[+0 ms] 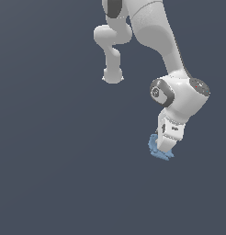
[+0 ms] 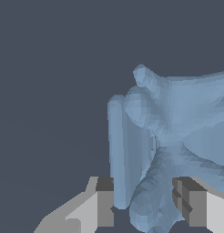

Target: Pick up the object and move it to a goal position.

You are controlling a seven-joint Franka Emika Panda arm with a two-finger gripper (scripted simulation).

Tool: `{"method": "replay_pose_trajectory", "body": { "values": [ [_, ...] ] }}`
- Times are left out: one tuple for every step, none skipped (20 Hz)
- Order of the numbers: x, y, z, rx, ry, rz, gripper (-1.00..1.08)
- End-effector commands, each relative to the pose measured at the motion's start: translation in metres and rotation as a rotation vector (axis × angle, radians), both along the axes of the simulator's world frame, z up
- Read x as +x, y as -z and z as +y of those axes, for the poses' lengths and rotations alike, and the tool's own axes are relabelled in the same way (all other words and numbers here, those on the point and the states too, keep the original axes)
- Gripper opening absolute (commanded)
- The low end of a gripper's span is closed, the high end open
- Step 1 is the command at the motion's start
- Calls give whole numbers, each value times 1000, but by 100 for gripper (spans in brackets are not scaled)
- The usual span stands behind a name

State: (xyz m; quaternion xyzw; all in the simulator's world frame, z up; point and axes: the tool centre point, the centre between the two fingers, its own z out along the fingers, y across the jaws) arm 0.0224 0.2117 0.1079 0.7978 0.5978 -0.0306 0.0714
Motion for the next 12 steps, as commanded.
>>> {"method": "replay_pose_trajectory", "body": {
  "values": [
    [4,-3,10,-1,2,0,-100],
    [5,-4,12,-1,2,0,-100],
    [6,-5,15,-1,2,0,-100],
    [6,-6,17,-1,2,0,-100],
    [7,-6,18,-1,2,0,-100],
    [7,-6,20,-1,2,0,-100],
    [8,-7,20,-1,2,0,-100],
    [8,-7,21,-1,2,0,-100],
    [8,-7,21,-2,1,0,-100],
    [8,-7,20,-2,1,0,-100],
    [8,-6,19,-2,1,0,-100],
    [8,-6,19,-2,1,0,-100]
  ]
}}
